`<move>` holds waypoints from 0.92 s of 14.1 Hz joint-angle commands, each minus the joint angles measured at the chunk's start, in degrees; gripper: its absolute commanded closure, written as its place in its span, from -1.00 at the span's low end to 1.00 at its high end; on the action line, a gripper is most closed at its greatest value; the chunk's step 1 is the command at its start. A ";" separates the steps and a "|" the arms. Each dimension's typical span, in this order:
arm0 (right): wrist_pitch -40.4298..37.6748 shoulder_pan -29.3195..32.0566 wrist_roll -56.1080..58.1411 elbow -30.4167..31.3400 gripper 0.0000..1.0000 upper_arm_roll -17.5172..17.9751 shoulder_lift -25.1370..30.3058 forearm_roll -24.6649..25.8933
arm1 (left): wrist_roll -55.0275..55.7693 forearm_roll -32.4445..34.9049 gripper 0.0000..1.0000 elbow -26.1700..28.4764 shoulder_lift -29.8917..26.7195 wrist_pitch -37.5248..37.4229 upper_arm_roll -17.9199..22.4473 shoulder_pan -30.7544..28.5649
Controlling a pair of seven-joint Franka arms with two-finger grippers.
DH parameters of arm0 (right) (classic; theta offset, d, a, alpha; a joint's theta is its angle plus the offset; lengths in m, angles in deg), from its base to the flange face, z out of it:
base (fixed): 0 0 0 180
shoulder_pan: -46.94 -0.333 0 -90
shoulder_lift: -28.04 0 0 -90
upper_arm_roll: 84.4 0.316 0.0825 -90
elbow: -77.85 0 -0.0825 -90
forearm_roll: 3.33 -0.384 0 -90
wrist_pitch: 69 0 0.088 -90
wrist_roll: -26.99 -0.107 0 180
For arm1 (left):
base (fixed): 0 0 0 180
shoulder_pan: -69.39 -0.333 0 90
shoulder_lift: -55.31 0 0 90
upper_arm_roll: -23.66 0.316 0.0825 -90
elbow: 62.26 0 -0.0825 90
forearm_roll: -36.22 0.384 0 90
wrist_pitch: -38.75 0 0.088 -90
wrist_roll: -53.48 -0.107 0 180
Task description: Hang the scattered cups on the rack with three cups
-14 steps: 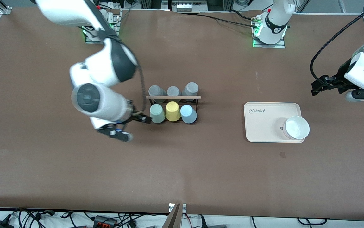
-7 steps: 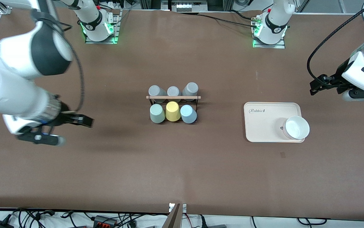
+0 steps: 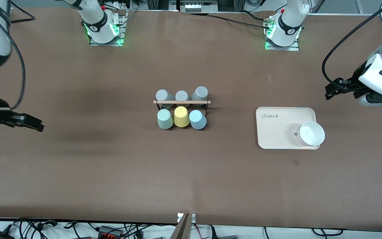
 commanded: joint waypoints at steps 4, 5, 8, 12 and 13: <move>-0.98 1.19 8.84 6.60 -1.00 -2.36 7.09 0.21 | -1.30 -0.55 -1.00 0.39 -0.76 -0.21 -0.29 -0.46; -0.90 1.19 8.76 7.91 -1.00 -2.36 7.71 0.21 | -1.30 -0.55 -1.00 0.39 -0.76 -0.21 -0.29 -0.46; 5.74 1.19 8.85 19.56 -1.00 -2.36 14.37 0.30 | -1.39 -0.55 -1.00 0.39 -0.76 -0.21 -0.29 -0.46; 3.52 1.19 8.67 25.32 -1.00 -2.36 19.32 0.39 | -1.30 -0.55 -1.00 0.39 -0.76 -0.21 -0.29 -0.46; 2.19 1.19 8.41 25.32 -1.00 -2.36 19.93 0.39 | -1.30 -0.55 -1.00 0.39 -0.76 -0.21 -0.20 -0.46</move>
